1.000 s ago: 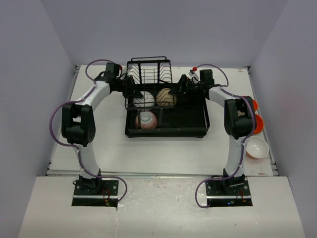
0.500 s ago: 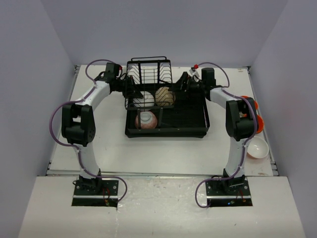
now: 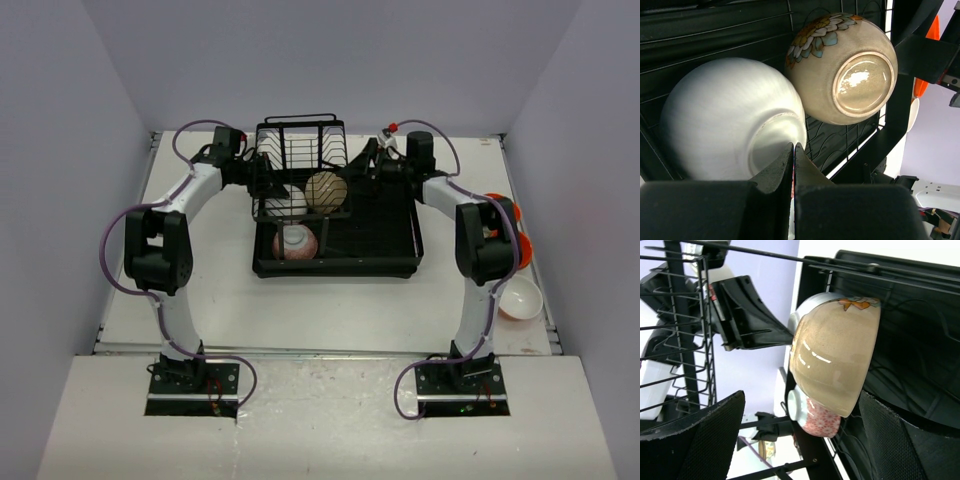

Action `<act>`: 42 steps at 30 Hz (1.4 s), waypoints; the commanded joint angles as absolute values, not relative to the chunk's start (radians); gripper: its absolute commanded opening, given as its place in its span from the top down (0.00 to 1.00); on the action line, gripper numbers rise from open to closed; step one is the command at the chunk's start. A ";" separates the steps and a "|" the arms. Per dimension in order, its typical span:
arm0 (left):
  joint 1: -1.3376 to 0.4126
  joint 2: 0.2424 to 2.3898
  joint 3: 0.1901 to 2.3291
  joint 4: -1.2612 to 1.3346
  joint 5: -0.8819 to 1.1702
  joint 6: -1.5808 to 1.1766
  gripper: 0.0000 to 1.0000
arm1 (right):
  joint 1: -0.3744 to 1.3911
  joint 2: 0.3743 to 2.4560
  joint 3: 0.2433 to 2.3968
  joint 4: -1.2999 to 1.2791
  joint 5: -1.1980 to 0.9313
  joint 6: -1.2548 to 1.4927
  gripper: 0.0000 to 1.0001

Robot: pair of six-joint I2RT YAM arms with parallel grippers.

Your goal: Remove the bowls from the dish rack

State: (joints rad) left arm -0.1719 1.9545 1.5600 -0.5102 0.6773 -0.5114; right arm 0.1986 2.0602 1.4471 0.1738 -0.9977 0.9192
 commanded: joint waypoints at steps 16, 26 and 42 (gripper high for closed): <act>-0.176 1.942 1.571 -0.502 0.698 -0.483 1.00 | 0.247 2.115 1.424 0.405 -1.080 1.088 0.48; -0.176 1.934 1.552 -0.502 0.693 -0.474 1.00 | 0.258 2.190 1.433 0.587 -1.092 1.226 0.57; -0.176 1.951 1.569 -0.502 0.704 -0.477 1.00 | 0.281 2.269 1.436 0.877 -1.091 1.463 1.00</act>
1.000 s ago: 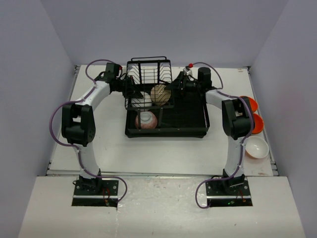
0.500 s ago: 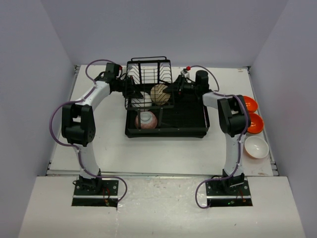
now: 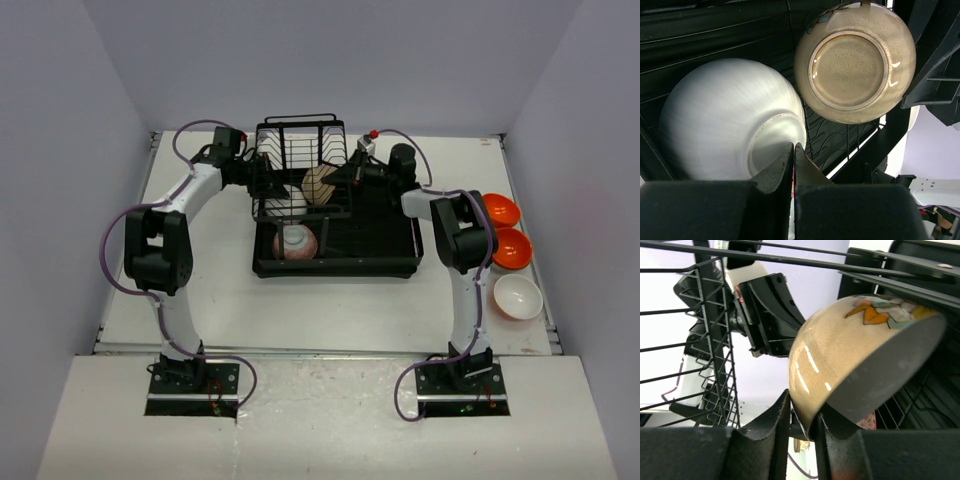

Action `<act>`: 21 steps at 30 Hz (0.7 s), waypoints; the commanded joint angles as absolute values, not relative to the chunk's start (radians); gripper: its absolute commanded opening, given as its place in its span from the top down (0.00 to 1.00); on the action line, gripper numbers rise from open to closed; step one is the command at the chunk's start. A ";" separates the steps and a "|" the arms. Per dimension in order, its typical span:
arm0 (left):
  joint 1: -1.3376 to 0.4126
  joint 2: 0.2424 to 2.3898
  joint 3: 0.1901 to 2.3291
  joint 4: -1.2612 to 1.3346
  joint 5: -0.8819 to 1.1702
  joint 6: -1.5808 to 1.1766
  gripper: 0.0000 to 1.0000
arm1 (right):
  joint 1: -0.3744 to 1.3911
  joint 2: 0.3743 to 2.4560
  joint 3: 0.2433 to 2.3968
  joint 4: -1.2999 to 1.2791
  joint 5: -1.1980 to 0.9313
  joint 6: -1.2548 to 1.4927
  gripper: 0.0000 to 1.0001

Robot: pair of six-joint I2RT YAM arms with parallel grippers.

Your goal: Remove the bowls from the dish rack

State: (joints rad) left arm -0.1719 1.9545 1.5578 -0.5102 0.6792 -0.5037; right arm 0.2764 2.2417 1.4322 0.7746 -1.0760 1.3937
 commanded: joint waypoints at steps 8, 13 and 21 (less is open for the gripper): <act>-0.176 1.954 1.575 -0.499 0.704 -0.474 1.00 | 0.281 2.253 1.350 1.204 -1.095 1.609 1.00; -0.176 1.960 1.580 -0.497 0.706 -0.474 1.00 | 0.281 2.224 1.293 1.360 -1.101 1.696 1.00; -0.175 1.967 1.592 -0.500 0.706 -0.466 1.00 | 0.255 2.068 1.188 1.359 -1.126 1.683 1.00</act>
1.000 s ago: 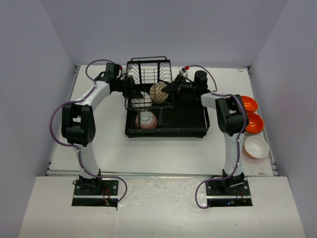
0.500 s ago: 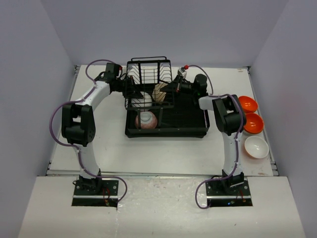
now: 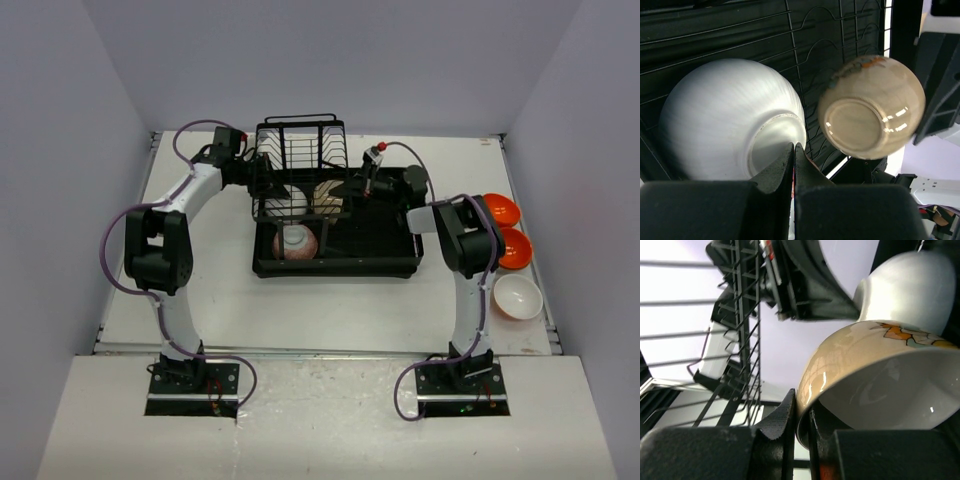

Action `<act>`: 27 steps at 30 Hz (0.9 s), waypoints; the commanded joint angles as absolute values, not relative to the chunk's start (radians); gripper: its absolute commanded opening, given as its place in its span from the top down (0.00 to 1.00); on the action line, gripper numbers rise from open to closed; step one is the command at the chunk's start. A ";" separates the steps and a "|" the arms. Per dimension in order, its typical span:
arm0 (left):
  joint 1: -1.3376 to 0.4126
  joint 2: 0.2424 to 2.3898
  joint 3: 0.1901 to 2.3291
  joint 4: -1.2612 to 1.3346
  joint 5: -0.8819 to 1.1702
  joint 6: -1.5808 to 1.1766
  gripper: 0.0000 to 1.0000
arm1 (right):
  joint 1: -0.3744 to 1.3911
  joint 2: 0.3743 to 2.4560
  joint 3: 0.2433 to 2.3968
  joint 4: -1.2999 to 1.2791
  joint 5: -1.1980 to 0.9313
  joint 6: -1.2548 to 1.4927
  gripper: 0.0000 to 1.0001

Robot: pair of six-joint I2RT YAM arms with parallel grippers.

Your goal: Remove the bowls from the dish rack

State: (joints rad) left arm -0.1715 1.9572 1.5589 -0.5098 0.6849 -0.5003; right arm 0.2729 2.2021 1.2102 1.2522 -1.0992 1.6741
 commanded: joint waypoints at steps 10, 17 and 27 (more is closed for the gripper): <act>-0.175 1.959 1.577 -0.492 0.683 -0.457 1.00 | 0.163 1.817 1.189 0.395 -1.152 1.130 1.00; -0.170 1.939 1.559 -0.494 0.658 -0.440 1.00 | 0.097 1.770 1.597 -0.588 -0.746 0.467 1.00; -0.164 1.922 1.532 -0.500 0.586 -0.442 1.00 | -0.081 1.746 1.740 -0.936 -0.031 0.385 1.00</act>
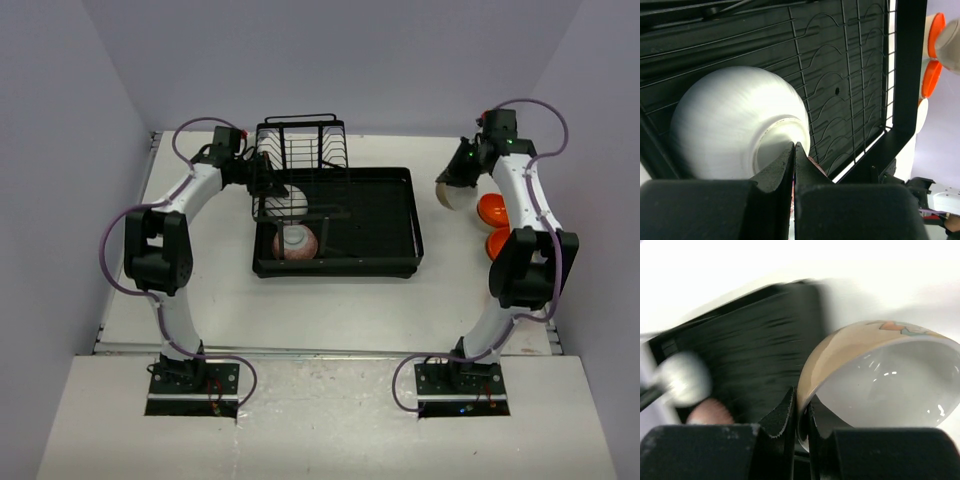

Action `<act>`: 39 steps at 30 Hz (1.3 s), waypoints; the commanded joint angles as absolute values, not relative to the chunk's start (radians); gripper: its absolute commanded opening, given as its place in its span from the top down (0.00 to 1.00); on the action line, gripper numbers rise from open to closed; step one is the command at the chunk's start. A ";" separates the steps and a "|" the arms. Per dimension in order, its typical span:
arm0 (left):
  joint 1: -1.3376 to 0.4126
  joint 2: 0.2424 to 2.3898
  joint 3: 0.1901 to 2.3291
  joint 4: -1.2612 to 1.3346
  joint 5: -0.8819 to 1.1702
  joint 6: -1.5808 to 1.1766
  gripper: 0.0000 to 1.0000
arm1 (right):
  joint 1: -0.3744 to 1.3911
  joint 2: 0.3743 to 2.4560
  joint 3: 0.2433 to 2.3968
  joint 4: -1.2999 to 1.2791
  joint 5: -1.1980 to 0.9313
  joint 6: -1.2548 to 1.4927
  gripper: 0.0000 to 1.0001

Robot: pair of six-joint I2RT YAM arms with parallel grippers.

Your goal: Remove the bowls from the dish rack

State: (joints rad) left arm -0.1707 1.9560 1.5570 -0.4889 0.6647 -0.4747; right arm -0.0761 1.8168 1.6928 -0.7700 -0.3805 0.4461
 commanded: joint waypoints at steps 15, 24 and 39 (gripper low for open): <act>-0.164 1.887 1.497 -0.499 0.558 -0.463 1.00 | -0.124 1.530 1.487 -0.973 0.459 0.523 1.00; -0.164 1.856 1.470 -0.491 0.568 -0.468 1.00 | -0.250 1.372 1.140 -0.882 0.471 0.561 1.00; -0.164 1.827 1.443 -0.479 0.588 -0.471 1.00 | -0.307 1.316 0.996 -0.859 0.500 0.543 1.00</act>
